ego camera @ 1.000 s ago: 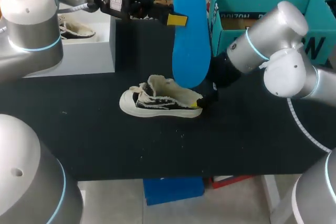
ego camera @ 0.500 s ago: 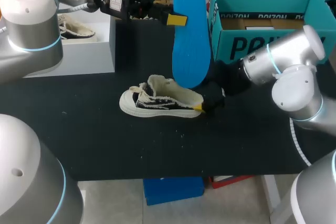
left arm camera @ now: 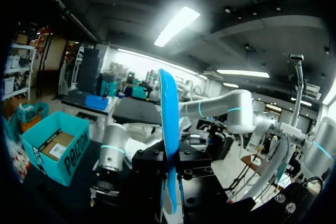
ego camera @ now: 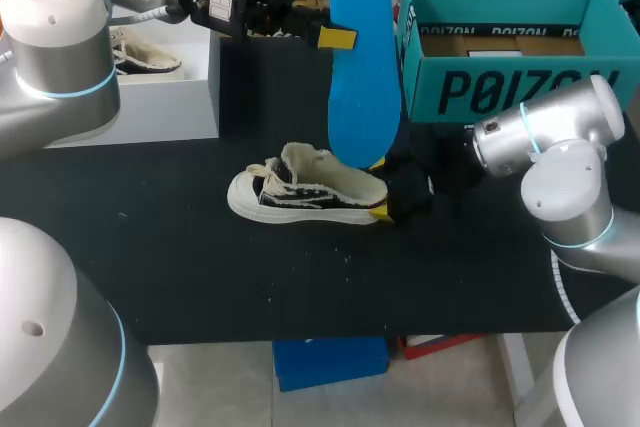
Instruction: Take the shoe out of the shoebox, open the shoe tongue, remove and reinsert the insole, then place the shoe into the shoebox
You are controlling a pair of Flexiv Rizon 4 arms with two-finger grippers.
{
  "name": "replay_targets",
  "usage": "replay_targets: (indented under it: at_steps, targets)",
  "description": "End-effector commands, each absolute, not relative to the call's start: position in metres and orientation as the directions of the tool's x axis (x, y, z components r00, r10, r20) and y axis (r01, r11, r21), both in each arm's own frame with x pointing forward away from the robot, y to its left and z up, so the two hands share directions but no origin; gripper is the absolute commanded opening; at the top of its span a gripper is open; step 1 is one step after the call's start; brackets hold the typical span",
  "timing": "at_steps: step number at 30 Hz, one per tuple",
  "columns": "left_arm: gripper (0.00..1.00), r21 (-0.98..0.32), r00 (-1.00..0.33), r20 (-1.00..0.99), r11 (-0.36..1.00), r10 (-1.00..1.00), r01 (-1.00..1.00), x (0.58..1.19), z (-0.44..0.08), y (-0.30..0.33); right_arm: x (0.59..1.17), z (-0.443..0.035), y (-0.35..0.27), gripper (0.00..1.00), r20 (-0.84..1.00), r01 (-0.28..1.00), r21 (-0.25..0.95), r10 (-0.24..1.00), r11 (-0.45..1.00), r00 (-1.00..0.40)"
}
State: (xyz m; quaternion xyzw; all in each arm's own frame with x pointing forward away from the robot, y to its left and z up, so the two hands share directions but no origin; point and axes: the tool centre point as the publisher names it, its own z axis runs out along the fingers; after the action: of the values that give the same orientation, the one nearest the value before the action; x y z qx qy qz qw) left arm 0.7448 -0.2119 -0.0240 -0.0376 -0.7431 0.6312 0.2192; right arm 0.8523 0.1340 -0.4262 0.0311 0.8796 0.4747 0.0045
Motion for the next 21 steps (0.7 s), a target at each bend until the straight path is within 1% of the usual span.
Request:
replay_targets:
  at_steps: [1, 5, 8, 11, 15, 21]
  targets:
    - [0.00, -0.954, -0.901, 0.278, 0.202, 0.333, -0.220, 0.745, -0.024, -0.212, 0.853, -0.429, 0.135, 1.00, 0.026, 0.054, 0.837, 0.059, 0.545, -0.998]
    - [0.00, -0.954, -0.901, 0.278, 0.202, 0.333, -0.220, 0.745, -0.024, -0.212, 0.853, -0.428, 0.134, 1.00, 0.026, 0.056, 0.837, 0.062, 0.544, -0.998]
    - [0.00, -0.954, -0.901, 0.278, 0.202, 0.333, -0.220, 0.745, -0.024, -0.212, 0.854, -0.423, 0.129, 1.00, 0.016, 0.050, 0.812, 0.063, 0.581, -0.998]
    - [0.00, -0.954, -0.901, 0.278, 0.202, 0.333, -0.220, 0.745, -0.024, -0.212, 0.858, -0.412, 0.121, 1.00, -0.019, 0.025, 0.745, 0.058, 0.667, -0.998]
    - [0.00, -0.954, -0.901, 0.278, 0.202, 0.333, -0.220, 0.745, -0.024, -0.212, 0.867, -0.391, 0.111, 1.00, -0.079, -0.024, 0.604, 0.029, 0.797, -0.996]
    - [0.00, -0.954, -0.901, 0.278, 0.202, 0.333, -0.220, 0.745, -0.024, -0.212, 0.878, -0.374, 0.107, 1.00, -0.112, -0.056, 0.476, -0.002, 0.877, -0.994]
